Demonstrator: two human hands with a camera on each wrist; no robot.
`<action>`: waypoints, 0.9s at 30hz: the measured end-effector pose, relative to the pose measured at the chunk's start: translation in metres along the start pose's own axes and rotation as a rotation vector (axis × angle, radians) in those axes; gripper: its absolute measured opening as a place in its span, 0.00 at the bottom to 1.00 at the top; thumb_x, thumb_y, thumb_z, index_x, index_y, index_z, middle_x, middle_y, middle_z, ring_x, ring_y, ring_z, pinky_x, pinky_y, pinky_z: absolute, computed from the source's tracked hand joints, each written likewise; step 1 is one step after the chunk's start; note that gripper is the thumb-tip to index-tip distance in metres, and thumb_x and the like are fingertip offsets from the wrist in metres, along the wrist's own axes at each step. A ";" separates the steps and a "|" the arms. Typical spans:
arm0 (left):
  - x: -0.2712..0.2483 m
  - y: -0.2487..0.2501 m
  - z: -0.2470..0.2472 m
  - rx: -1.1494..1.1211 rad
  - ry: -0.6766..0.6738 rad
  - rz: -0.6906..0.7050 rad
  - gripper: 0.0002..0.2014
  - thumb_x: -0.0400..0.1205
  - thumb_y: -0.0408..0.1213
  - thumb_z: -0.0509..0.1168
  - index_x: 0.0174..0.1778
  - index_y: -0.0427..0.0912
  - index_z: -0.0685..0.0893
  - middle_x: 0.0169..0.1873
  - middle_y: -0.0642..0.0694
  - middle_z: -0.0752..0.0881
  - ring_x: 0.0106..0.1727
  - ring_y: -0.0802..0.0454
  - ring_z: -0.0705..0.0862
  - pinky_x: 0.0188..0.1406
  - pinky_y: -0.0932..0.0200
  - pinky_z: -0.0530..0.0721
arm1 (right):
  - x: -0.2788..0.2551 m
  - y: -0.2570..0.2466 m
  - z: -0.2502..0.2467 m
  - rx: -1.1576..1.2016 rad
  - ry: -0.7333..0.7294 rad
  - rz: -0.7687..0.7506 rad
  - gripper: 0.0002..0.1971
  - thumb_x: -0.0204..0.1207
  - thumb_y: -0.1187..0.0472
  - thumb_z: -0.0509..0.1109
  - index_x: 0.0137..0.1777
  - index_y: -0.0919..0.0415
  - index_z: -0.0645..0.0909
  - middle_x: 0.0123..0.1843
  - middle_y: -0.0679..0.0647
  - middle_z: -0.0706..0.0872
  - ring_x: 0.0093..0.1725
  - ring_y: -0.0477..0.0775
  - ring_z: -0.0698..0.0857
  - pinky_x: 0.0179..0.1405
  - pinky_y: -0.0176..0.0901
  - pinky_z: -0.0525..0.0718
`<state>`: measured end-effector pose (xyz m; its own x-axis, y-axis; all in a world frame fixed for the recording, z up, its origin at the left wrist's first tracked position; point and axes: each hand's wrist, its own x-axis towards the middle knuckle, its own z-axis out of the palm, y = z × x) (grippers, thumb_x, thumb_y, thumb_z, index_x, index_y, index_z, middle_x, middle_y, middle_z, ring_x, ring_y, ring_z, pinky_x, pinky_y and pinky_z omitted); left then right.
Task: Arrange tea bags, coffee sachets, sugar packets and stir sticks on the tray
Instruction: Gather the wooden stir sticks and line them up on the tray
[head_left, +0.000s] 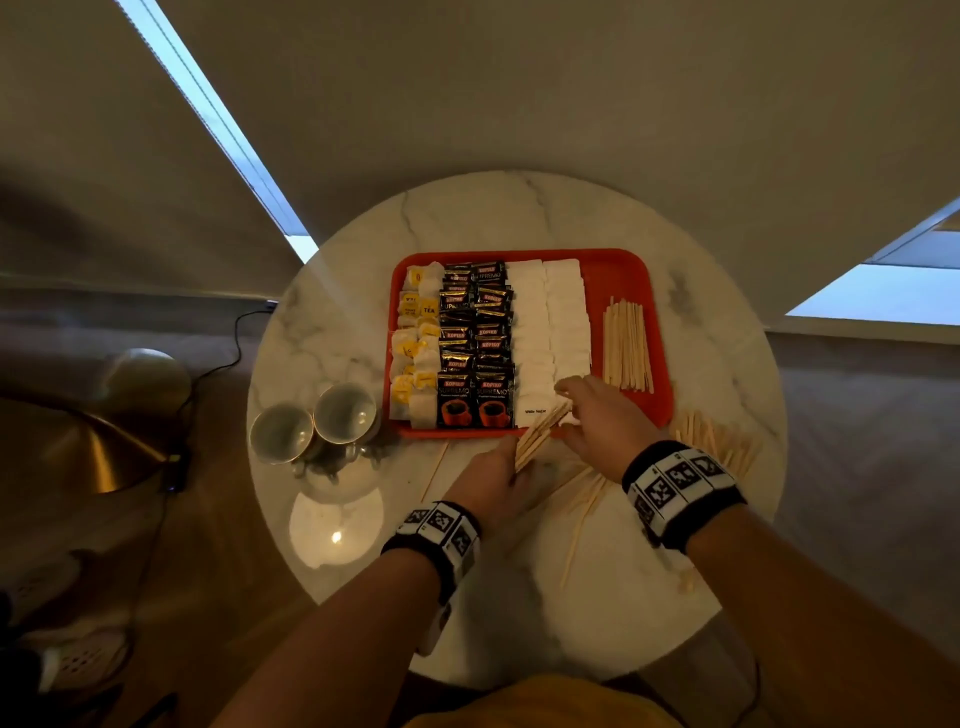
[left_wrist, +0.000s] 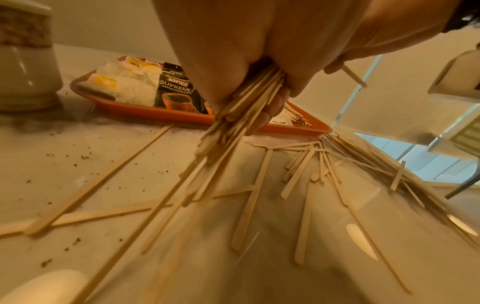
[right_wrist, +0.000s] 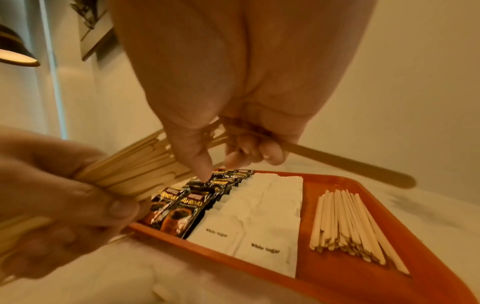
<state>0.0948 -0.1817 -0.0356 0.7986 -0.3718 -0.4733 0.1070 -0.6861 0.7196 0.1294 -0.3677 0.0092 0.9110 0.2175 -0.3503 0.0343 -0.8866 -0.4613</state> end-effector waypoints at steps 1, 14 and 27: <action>0.000 -0.002 -0.002 -0.039 0.021 0.000 0.16 0.90 0.42 0.60 0.73 0.43 0.75 0.58 0.40 0.87 0.59 0.41 0.86 0.58 0.51 0.83 | -0.001 -0.002 -0.001 0.041 0.021 0.031 0.25 0.82 0.61 0.68 0.79 0.59 0.70 0.71 0.58 0.77 0.68 0.59 0.79 0.68 0.51 0.78; 0.013 0.012 -0.032 -0.544 0.112 0.025 0.11 0.89 0.49 0.61 0.58 0.46 0.81 0.48 0.53 0.90 0.43 0.59 0.85 0.41 0.55 0.86 | -0.012 -0.033 -0.004 0.536 0.301 0.183 0.06 0.83 0.58 0.72 0.57 0.51 0.87 0.48 0.48 0.86 0.46 0.38 0.84 0.49 0.33 0.81; 0.013 0.034 -0.022 -0.663 0.051 0.047 0.14 0.89 0.50 0.63 0.61 0.44 0.83 0.47 0.48 0.87 0.49 0.52 0.86 0.54 0.53 0.85 | -0.010 -0.028 -0.016 0.708 0.254 0.265 0.14 0.74 0.47 0.80 0.54 0.50 0.84 0.48 0.45 0.88 0.48 0.44 0.87 0.48 0.42 0.85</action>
<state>0.1220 -0.1956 -0.0063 0.8368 -0.3505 -0.4208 0.3998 -0.1340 0.9067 0.1262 -0.3513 0.0386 0.9210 -0.1399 -0.3637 -0.3883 -0.4070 -0.8268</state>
